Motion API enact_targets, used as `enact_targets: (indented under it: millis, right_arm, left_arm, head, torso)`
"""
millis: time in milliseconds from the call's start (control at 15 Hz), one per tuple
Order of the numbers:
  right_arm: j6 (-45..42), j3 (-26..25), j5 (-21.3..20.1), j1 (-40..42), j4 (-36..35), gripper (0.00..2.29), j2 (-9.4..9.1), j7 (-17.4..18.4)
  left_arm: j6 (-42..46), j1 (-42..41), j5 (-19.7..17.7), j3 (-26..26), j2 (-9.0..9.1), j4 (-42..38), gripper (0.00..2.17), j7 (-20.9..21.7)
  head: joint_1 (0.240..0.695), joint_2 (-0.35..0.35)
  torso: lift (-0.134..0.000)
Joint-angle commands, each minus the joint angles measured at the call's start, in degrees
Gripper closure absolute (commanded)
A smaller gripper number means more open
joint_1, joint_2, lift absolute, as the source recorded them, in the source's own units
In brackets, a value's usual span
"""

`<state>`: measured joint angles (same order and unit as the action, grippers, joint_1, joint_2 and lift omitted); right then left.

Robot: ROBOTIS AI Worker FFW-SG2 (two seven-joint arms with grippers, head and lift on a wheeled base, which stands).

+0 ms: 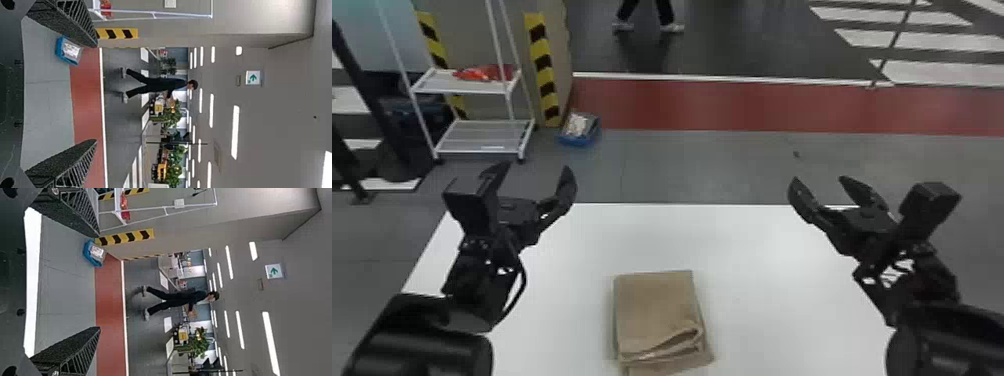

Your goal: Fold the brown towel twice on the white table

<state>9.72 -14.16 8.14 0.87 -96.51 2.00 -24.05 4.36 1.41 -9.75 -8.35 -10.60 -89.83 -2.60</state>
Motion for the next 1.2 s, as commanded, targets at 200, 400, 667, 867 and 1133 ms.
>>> enact_targets:
  millis: [200, 400, 667, 867, 1133]
  right_arm:
    - [-1.32, 1.41, 1.35, 0.01, 1.15, 0.04, -0.33, -0.03]
    - [-2.73, 2.56, 1.61, -0.08, 1.68, 0.05, -0.77, 0.41]
    - [-5.19, 5.19, 1.87, -0.17, 2.38, 0.05, -1.30, 2.96]
    - [-6.07, 8.53, 3.11, -0.17, 2.47, 0.07, -1.48, 9.20]
    - [-5.72, 10.64, 3.02, -1.31, 3.61, 0.07, -1.48, 10.26]
  left_arm:
    - [-0.10, 0.17, 0.00, -0.26, 0.40, 0.09, 0.02, -0.12]
    - [-0.28, 1.14, 0.17, -0.09, 0.31, 0.71, 0.02, -0.12]
    - [-0.28, 1.40, 0.00, 0.09, 0.05, 0.97, 0.02, -0.12]
    - [-0.28, 1.58, -0.35, 0.71, -0.21, 1.50, 0.02, -0.04]
    - [-0.10, 1.49, -0.62, 0.88, -0.74, 1.41, 0.02, 0.14]
  head:
    - [0.661, -0.064]
    - [0.661, -0.057]
    - [0.653, -0.038]
    - [0.649, -0.025]
    - [0.648, 0.001]
  torso:
    - [0.000]
    - [0.000]
    - [0.000]
    - [0.000]
    - [0.000]
